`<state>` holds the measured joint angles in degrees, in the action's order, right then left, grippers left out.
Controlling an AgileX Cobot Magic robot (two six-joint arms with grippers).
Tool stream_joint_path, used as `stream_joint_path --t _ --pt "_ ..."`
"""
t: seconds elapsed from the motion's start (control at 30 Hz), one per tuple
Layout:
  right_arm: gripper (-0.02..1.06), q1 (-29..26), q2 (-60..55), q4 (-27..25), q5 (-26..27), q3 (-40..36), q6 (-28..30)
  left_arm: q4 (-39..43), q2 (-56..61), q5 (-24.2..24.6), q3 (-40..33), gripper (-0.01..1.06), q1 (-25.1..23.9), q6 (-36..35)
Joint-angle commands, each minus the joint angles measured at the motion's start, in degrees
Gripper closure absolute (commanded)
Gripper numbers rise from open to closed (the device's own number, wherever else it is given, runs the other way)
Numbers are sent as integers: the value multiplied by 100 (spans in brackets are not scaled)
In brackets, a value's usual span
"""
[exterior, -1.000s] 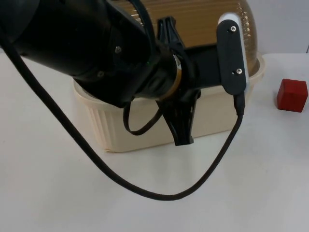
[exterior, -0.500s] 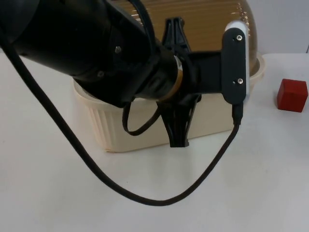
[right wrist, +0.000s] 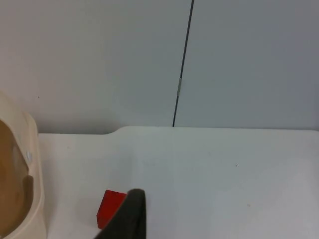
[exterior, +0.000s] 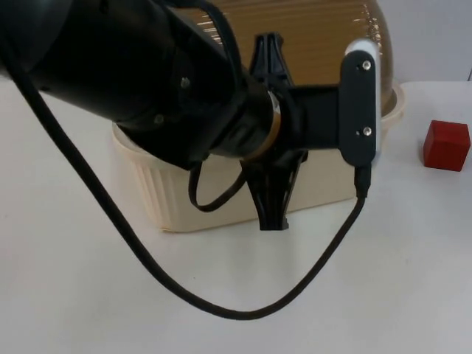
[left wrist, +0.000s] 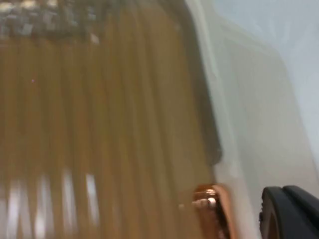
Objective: Open the box lid with the left hand, place the block into the box with the right hand, then close the box lid with the left hand.
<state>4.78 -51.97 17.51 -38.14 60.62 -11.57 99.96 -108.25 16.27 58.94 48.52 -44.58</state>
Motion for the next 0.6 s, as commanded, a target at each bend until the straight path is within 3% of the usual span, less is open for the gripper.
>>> stream_joint_path --t 0.0,0.57 --pt "0 -19 27 34 8 47 5 -1 -45 29 24 105 2 0" --pt "0 -19 27 34 8 47 5 -1 -59 413 30 105 -79 0"
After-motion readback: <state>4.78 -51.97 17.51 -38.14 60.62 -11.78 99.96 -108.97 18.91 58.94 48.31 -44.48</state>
